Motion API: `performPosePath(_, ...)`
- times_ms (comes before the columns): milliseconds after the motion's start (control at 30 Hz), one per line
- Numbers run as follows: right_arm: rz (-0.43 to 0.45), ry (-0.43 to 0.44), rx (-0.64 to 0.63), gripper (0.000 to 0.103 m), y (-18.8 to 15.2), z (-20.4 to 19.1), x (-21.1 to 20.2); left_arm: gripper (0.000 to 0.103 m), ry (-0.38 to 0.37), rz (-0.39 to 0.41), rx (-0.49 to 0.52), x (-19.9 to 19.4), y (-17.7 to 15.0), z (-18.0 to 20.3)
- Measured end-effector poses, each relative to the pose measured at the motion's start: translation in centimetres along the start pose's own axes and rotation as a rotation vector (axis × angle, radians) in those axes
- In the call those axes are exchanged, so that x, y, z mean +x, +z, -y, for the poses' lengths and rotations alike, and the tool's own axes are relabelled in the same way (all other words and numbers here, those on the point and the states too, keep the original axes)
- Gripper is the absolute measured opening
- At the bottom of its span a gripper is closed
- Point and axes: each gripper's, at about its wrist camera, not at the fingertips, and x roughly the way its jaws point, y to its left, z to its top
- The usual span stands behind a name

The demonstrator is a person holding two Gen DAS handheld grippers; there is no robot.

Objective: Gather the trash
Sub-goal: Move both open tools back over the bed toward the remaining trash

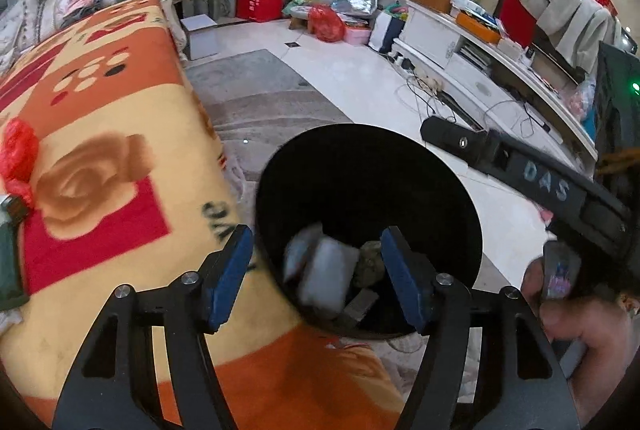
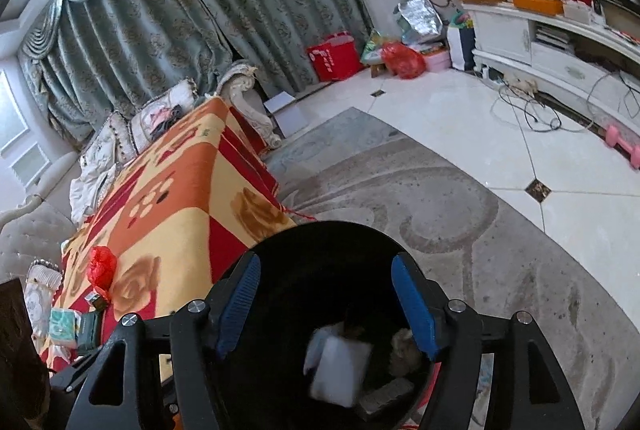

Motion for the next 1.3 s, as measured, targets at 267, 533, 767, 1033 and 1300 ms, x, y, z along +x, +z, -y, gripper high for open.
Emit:
performPosePath(267, -0.029, 0.117, -0.09, 0.066, -0.8, -5.5, 0.5, 0.066, 0.085, 0.068, -0.075, -7.0, -4.0, -6.2)
performPosePath(533, -0.167, 0.338, -0.326, 0.069, -5.7, -14.5, 1.0, 0.066, 0.212, 0.09, -0.231, -12.0, -9.7, -15.6)
performPosePath(767, -0.218, 0.432, -0.45, 0.069, -9.2, -19.7, 1.5, 0.066, 0.332, 0.092, -0.39, -15.2, -14.7, -23.3)
performPosePath(1033, -0.273, 0.502, -0.437, 0.072, -10.9, -25.2, 4.4, 0.066, 0.361, 0.1, -0.441, -15.7, -16.6, -26.3)
performPosePath(1300, -0.322, 0.512, -0.494, 0.072, -12.6, -31.0, 8.0, 0.07, 0.348, 0.094, -0.423, -15.7, -16.5, -26.5)
